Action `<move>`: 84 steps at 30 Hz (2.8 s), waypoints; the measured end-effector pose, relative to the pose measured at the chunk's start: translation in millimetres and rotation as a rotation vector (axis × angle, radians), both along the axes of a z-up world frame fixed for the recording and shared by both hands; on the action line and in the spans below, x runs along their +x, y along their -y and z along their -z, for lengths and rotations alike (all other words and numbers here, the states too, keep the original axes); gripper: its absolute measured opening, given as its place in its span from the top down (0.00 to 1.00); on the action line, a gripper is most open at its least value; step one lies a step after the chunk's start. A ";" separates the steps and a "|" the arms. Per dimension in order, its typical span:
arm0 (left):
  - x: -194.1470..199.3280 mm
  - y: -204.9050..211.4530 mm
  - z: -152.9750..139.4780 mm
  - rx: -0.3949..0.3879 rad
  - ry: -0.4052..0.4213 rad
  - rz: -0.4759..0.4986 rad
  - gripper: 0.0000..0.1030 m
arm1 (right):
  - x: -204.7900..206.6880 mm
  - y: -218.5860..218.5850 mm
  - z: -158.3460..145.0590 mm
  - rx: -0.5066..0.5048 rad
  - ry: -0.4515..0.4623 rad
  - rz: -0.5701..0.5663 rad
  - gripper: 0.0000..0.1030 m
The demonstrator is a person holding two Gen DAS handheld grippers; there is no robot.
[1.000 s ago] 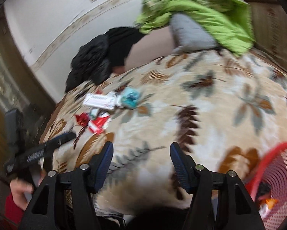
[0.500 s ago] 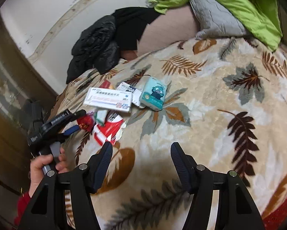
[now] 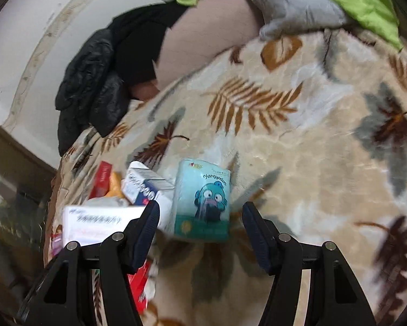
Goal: Collect trash
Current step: 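Grasp the red-and-purple wrapper with the left gripper while the right grasps the blue snack bag, then lift both held items up from the bed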
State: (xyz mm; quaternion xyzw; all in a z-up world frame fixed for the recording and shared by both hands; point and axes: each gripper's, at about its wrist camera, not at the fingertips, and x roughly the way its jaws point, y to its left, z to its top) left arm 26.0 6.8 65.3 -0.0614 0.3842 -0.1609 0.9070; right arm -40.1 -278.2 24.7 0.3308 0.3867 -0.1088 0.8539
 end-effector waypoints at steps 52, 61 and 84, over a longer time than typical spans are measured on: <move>-196.5 6.2 -32.1 0.316 0.257 -0.001 0.57 | -196.1 -94.4 -63.3 -0.375 0.264 -0.232 0.65; -189.5 4.1 -26.6 0.317 0.237 -0.009 0.57 | -188.4 -97.4 -58.3 -0.359 0.252 -0.246 0.65; -188.8 7.6 -25.3 0.324 0.240 -0.003 0.57 | -186.3 -99.3 -57.1 -0.354 0.253 -0.248 0.65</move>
